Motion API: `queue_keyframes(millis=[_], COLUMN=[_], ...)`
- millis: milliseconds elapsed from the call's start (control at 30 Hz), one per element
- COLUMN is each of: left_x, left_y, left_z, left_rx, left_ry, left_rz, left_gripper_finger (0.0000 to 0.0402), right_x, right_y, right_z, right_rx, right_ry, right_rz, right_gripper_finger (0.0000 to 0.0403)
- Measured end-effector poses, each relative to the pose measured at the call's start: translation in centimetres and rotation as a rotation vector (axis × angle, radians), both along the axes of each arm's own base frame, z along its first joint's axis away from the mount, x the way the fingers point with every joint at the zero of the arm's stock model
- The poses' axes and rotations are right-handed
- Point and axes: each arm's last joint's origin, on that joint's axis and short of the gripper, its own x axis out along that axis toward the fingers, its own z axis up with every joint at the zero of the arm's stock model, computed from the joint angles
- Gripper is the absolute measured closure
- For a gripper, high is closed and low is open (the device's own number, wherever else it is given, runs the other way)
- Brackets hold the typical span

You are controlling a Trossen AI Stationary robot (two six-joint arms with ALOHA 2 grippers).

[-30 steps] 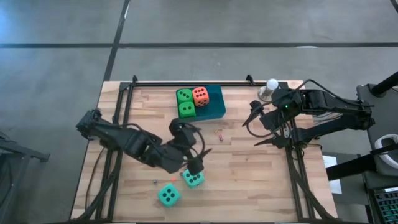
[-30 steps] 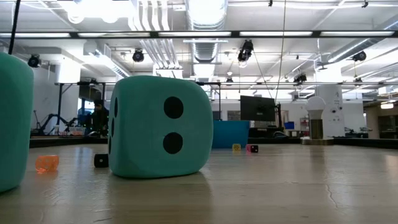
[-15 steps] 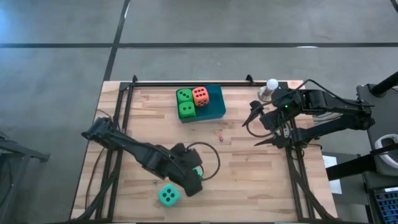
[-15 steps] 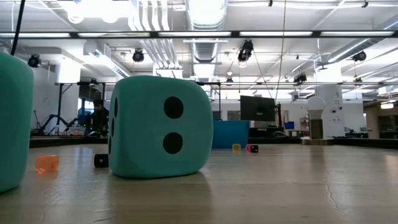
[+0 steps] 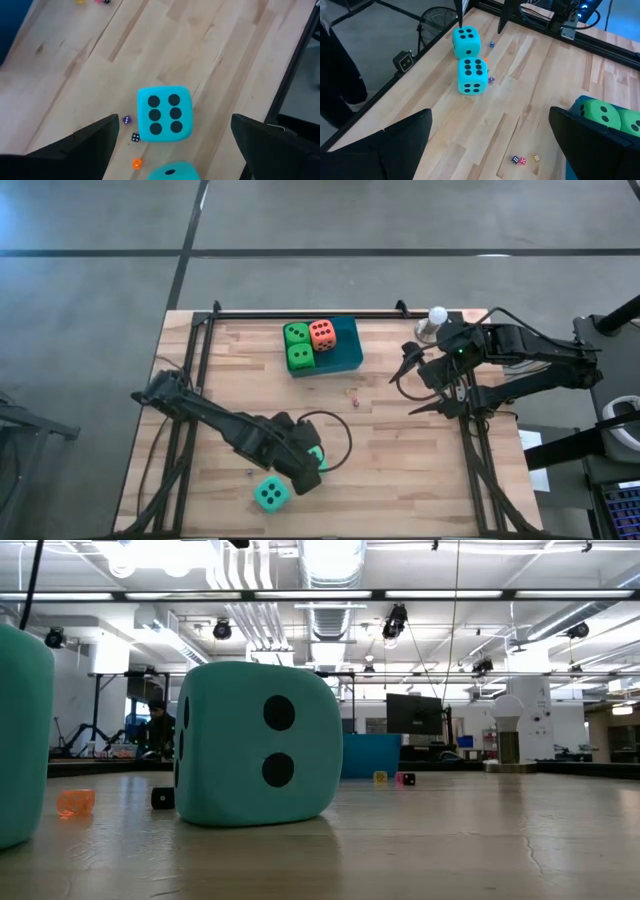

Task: Pick & Place Dice
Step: Put the top blue dice into the blue bin

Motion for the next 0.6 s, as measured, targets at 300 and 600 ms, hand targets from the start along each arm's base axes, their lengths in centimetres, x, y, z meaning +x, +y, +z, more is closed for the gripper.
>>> queue_keyframes(millis=[300,600], left_x=[0.3,2.5], left_y=[0.0,-0.2], left_z=[-0.3,-4.4], left_rx=[-0.01,-0.072], left_ry=[0.002,0.13], left_rz=[0.031,0.088], left_gripper_finger=[0.0013,0.0011], right_x=[0.0,0.0], right_y=[0.0,0.0], right_z=[0.0,0.0], right_rx=[-0.001,-0.001], right_ry=[0.0,-0.001], right_rz=[0.001,0.001], right_gripper_finger=[0.0003,0.0003])
